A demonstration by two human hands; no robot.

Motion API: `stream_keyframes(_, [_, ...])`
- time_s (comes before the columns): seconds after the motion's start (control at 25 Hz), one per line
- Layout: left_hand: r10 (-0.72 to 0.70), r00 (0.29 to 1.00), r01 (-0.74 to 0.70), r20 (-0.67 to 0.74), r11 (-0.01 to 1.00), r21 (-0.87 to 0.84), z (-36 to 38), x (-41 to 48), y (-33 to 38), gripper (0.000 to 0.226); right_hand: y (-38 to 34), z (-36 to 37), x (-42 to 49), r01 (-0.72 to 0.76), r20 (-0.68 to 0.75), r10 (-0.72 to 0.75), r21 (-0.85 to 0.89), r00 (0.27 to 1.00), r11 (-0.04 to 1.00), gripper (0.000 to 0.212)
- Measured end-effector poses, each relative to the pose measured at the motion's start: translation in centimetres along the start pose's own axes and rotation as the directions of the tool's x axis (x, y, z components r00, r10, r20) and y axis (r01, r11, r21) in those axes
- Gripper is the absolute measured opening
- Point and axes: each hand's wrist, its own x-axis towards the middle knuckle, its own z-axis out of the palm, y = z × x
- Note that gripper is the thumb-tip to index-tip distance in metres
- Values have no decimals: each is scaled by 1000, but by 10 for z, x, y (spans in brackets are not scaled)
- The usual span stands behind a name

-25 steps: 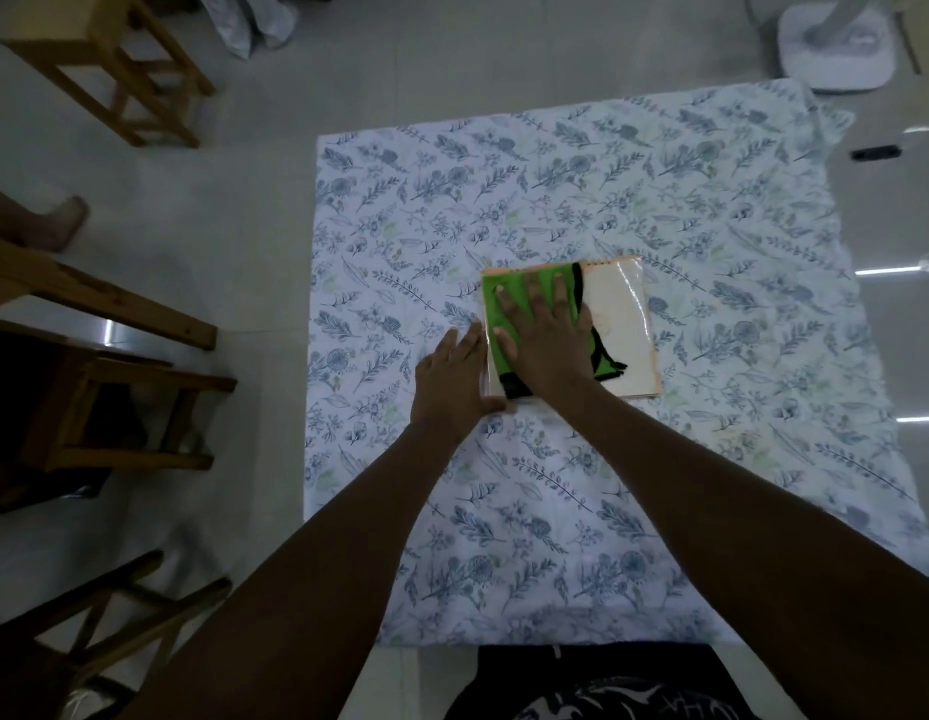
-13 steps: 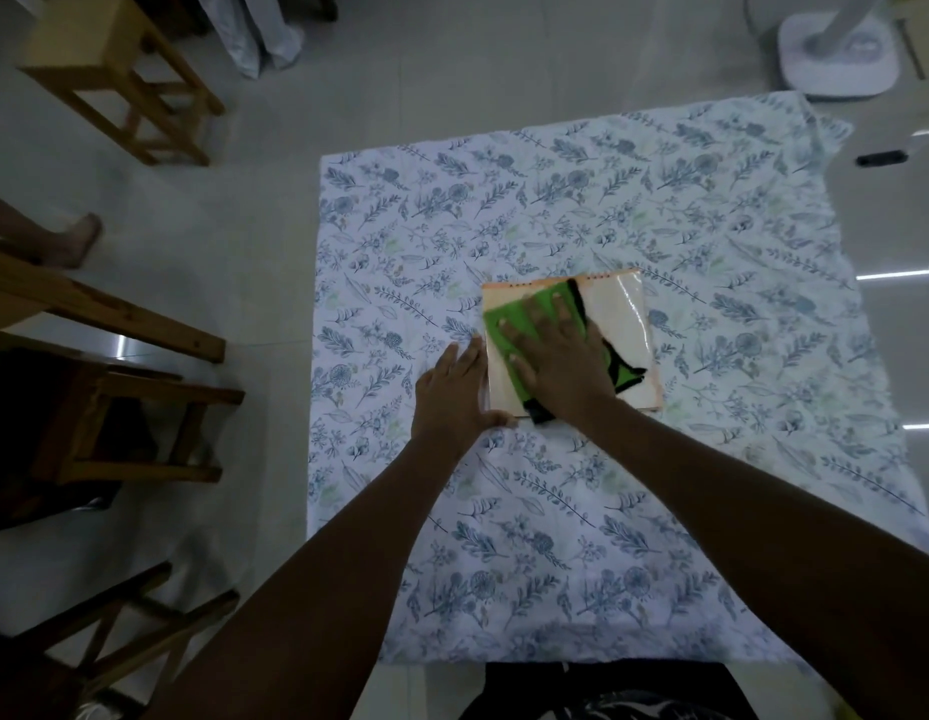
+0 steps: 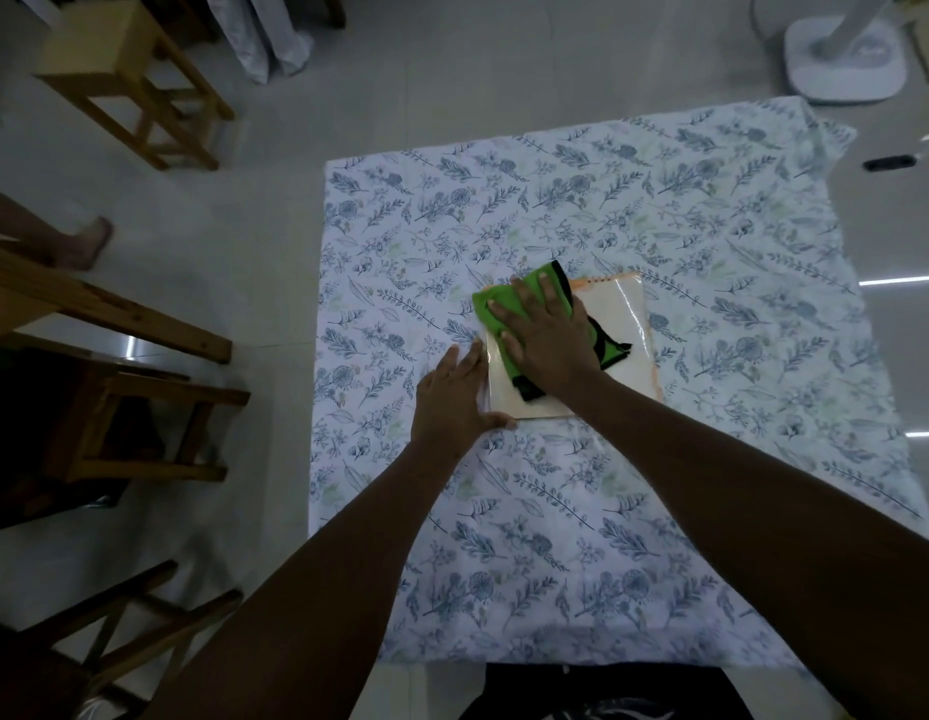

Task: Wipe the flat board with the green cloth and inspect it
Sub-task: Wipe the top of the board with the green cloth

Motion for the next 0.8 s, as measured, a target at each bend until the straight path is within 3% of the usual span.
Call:
stream_keyframes(0.2, [-5, 1000, 5, 1, 1000, -8, 3, 0, -1, 110, 8, 7, -30, 142, 12, -142, -14, 990, 990, 52])
stream_keyframes(0.44, [-4, 1000, 4, 13, 1000, -5, 2, 2, -1, 110, -12, 1, -3, -66, -8, 67, 57, 998, 996, 54])
stream_keyframes(0.6, [-5, 1000, 4, 16, 1000, 9, 3, 1, -2, 112, 10, 9, -60, 79, -9, -79, -74, 997, 994, 55])
stream_keyframes(0.8, [-11, 999, 10, 33, 999, 32, 2, 2, 1, 114, 50, -4, -76, -260, -70, 259, -11, 963, 966, 53])
